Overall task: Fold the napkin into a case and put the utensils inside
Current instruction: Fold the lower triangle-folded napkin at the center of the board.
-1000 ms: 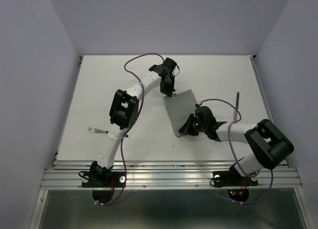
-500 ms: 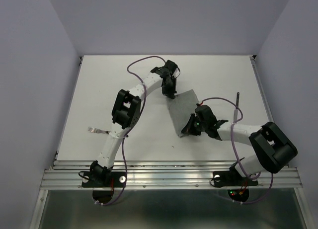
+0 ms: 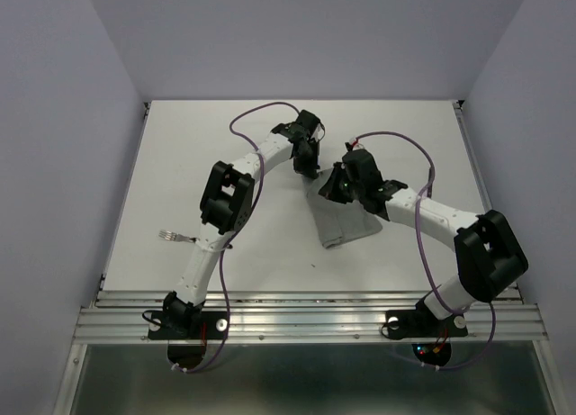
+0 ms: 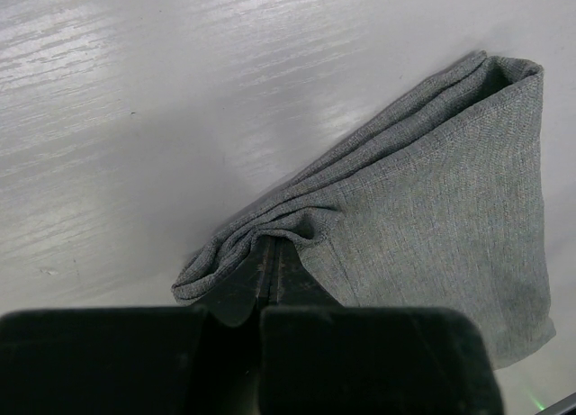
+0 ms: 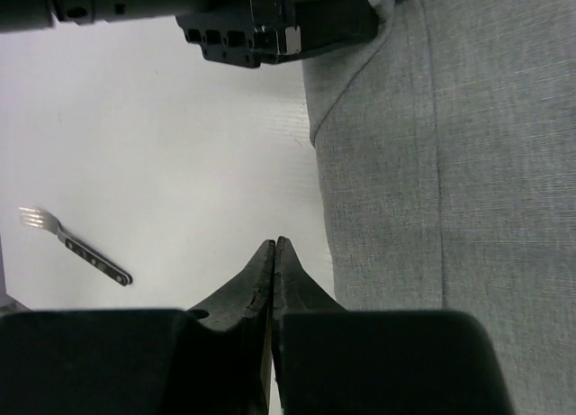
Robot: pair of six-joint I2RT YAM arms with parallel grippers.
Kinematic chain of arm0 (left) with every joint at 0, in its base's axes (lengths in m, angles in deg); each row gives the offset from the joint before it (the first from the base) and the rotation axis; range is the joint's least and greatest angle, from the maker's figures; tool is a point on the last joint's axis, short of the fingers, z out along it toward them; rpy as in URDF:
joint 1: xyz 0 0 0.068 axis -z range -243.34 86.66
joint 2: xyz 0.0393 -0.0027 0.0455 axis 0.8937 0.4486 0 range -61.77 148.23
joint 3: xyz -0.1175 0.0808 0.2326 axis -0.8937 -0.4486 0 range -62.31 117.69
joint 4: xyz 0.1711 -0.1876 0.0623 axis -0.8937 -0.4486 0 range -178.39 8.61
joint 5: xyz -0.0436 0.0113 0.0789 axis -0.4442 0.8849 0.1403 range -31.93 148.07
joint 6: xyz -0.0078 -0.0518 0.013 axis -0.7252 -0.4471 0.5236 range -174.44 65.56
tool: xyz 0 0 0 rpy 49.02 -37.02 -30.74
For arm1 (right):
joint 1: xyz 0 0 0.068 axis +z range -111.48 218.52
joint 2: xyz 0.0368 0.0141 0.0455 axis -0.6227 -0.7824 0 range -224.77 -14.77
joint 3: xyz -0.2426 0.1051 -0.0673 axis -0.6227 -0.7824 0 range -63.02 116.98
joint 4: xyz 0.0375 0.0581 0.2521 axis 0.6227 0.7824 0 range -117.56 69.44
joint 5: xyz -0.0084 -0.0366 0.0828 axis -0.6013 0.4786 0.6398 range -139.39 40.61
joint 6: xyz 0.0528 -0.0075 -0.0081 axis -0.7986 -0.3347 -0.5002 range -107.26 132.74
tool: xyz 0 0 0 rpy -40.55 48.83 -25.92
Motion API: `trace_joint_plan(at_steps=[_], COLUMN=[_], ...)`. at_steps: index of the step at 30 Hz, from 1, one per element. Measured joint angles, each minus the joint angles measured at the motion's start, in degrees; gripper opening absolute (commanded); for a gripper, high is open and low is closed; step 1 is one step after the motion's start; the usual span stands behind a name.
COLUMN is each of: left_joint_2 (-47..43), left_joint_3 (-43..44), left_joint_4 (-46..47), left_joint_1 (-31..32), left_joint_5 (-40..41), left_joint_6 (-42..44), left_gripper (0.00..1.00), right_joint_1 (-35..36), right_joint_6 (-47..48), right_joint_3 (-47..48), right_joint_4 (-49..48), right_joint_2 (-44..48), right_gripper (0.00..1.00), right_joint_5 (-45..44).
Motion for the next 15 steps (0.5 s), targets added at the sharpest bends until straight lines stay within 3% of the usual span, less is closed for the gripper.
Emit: trace_joint_plan(at_steps=[6, 15], left_joint_2=[-0.3, -1.2], left_joint_3=[-0.8, -2.5], left_joint_4=[0.6, 1.8], left_joint_1=[-0.1, -0.1], left_joint_5=[-0.3, -0.5], left_joint_6=[0.0, 0.4], left_gripper=[0.00, 0.00], right_joint_1=[0.0, -0.3], right_joint_6=[-0.1, -0.9], right_joint_3=[-4.0, -10.0], right_joint_4=[-3.2, -5.3], right_joint_2=[-4.0, -7.6], right_gripper=[0.01, 0.01], right_joint_5=[5.8, 7.1])
